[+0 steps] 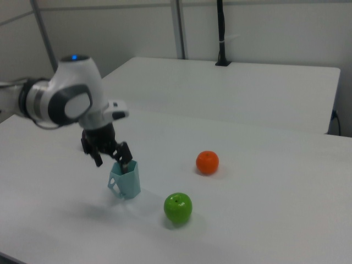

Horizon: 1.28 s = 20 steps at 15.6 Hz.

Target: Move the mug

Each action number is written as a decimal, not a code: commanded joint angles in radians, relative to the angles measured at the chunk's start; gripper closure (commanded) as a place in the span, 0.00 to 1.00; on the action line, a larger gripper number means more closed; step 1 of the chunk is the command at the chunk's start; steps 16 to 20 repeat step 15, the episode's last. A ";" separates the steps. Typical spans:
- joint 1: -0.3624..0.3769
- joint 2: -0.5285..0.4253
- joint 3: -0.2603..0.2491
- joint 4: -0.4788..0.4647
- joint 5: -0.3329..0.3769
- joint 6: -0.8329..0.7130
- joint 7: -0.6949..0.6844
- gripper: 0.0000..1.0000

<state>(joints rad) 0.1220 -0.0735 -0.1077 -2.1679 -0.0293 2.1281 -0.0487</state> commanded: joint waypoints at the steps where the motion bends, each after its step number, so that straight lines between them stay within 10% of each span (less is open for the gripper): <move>1: -0.047 0.038 -0.004 0.260 0.003 -0.241 0.007 0.00; 5: -0.093 0.075 -0.006 0.419 0.011 -0.333 0.068 0.00; 20: -0.113 0.074 -0.013 0.464 0.011 -0.335 0.174 0.00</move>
